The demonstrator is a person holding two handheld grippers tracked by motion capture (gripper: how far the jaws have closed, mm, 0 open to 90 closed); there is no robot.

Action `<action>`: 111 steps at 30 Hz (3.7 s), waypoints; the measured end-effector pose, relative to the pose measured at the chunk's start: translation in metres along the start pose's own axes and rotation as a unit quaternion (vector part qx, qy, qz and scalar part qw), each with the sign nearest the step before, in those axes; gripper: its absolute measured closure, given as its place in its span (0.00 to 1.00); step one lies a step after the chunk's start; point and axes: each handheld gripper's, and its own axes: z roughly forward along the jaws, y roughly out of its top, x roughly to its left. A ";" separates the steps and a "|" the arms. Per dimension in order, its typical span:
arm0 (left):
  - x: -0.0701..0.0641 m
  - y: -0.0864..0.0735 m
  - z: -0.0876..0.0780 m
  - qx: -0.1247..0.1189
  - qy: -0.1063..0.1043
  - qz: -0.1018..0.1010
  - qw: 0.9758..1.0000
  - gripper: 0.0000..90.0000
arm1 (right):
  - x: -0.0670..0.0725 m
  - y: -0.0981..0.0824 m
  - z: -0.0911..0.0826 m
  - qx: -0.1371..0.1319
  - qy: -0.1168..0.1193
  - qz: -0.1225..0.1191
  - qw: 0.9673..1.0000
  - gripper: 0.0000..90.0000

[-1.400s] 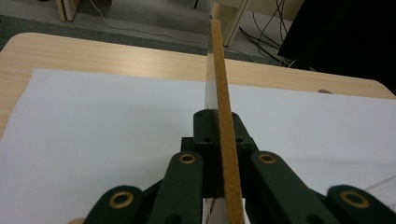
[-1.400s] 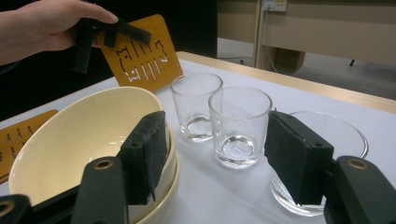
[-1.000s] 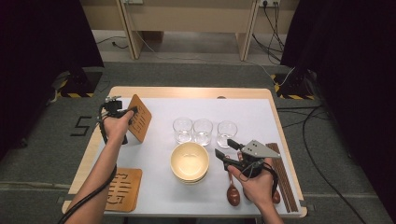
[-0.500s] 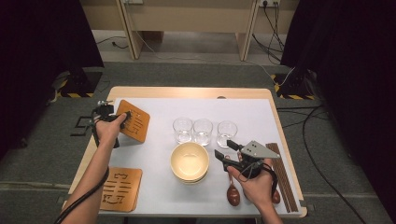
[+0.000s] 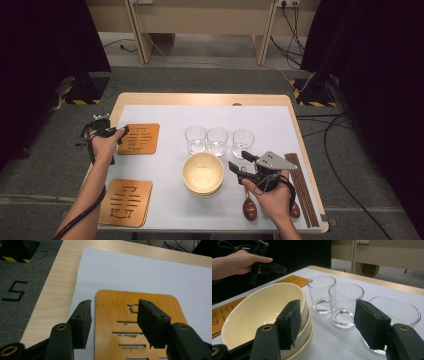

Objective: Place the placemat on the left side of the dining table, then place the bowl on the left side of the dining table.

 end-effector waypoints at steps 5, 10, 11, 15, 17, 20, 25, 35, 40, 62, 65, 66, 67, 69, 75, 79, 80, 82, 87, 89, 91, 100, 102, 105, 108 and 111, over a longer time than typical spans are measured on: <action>-0.002 -0.013 -0.023 0.026 -0.020 0.035 0.999 0.79 | -0.002 0.001 -0.001 -0.004 -0.003 -0.005 1.000 0.44; -0.006 -0.039 -0.036 0.061 -0.044 0.043 0.996 0.90 | -0.003 0.003 -0.003 -0.002 -0.007 -0.005 1.000 0.45; -0.006 -0.044 -0.038 0.065 -0.045 0.043 0.996 0.91 | -0.004 0.003 -0.003 -0.002 -0.007 -0.006 1.000 0.46; -0.007 -0.052 -0.039 0.077 -0.044 0.051 0.995 0.94 | -0.005 0.002 -0.003 0.003 -0.010 -0.004 1.000 0.47; -0.009 -0.054 -0.038 0.082 -0.044 0.056 0.994 0.94 | -0.005 0.002 -0.003 0.001 -0.010 -0.004 1.000 0.47; -0.009 -0.055 -0.033 0.088 -0.036 0.057 0.994 0.94 | -0.004 0.003 -0.004 0.003 -0.008 -0.001 1.000 0.47; -0.007 -0.054 -0.029 0.092 -0.028 0.055 0.994 0.95 | -0.005 0.004 -0.006 -0.001 -0.009 -0.005 1.000 0.48; -0.004 -0.051 -0.027 0.088 -0.030 0.053 0.994 0.93 | -0.010 0.001 -0.004 -0.006 -0.017 0.002 1.000 0.47; -0.008 -0.049 -0.038 0.057 -0.038 0.052 0.996 0.82 | -0.015 0.001 -0.009 -0.010 -0.043 -0.012 0.999 0.47; -0.042 -0.040 -0.062 0.000 -0.087 0.061 0.994 0.48 | -0.028 -0.001 -0.019 0.018 -0.084 -0.019 0.996 0.56; -0.049 -0.038 -0.067 -0.009 -0.097 0.068 0.993 0.48 | -0.030 -0.002 -0.019 0.020 -0.090 -0.021 0.996 0.57; -0.052 -0.038 -0.069 -0.011 -0.100 0.069 0.993 0.48 | -0.031 -0.002 -0.019 0.024 -0.093 -0.024 0.995 0.57; -0.055 -0.038 -0.072 -0.014 -0.105 0.070 0.992 0.48 | -0.032 -0.002 -0.019 0.023 -0.094 -0.022 0.995 0.57; -0.061 -0.039 -0.077 -0.017 -0.114 0.078 0.990 0.48 | -0.032 -0.002 -0.019 0.020 -0.096 -0.023 0.995 0.58; -0.078 -0.040 -0.088 -0.023 -0.139 0.092 0.986 0.49 | -0.031 -0.001 -0.019 0.021 -0.098 -0.025 0.995 0.57; -0.090 -0.044 -0.093 -0.017 -0.153 0.103 0.983 0.49 | -0.031 -0.001 -0.018 0.022 -0.097 -0.024 0.995 0.56; -0.092 -0.045 -0.093 -0.016 -0.155 0.106 0.982 0.49 | -0.030 -0.001 -0.018 0.024 -0.097 -0.022 0.995 0.56; -0.098 -0.047 -0.095 -0.014 -0.163 0.109 0.981 0.50 | -0.031 -0.001 -0.017 0.024 -0.096 -0.022 0.995 0.56; -0.111 -0.052 -0.098 -0.011 -0.183 0.122 0.975 0.51 | -0.032 -0.002 -0.016 0.030 -0.092 -0.024 0.995 0.57; -0.116 -0.053 -0.099 -0.010 -0.187 0.125 0.974 0.51 | -0.032 -0.003 -0.015 0.032 -0.092 -0.025 0.995 0.57; -0.119 -0.055 -0.100 -0.010 -0.191 0.130 0.973 0.51 | -0.031 -0.003 -0.015 0.033 -0.092 -0.023 0.995 0.57; -0.141 -0.059 -0.105 -0.005 -0.217 0.146 0.965 0.53 | -0.029 -0.003 -0.013 0.036 -0.087 -0.026 0.995 0.57; -0.145 -0.058 -0.107 -0.006 -0.222 0.149 0.964 0.53 | -0.029 -0.004 -0.013 0.038 -0.086 -0.024 0.995 0.57; -0.152 -0.057 -0.110 -0.008 -0.232 0.152 0.961 0.54 | -0.028 -0.004 -0.012 0.039 -0.084 -0.023 0.995 0.57; -0.157 -0.054 -0.112 -0.010 -0.240 0.154 0.958 0.55 | -0.028 -0.005 -0.012 0.039 -0.083 -0.024 0.996 0.57; -0.165 -0.052 -0.114 -0.011 -0.251 0.156 0.955 0.55 | -0.028 -0.005 -0.012 0.038 -0.082 -0.023 0.996 0.57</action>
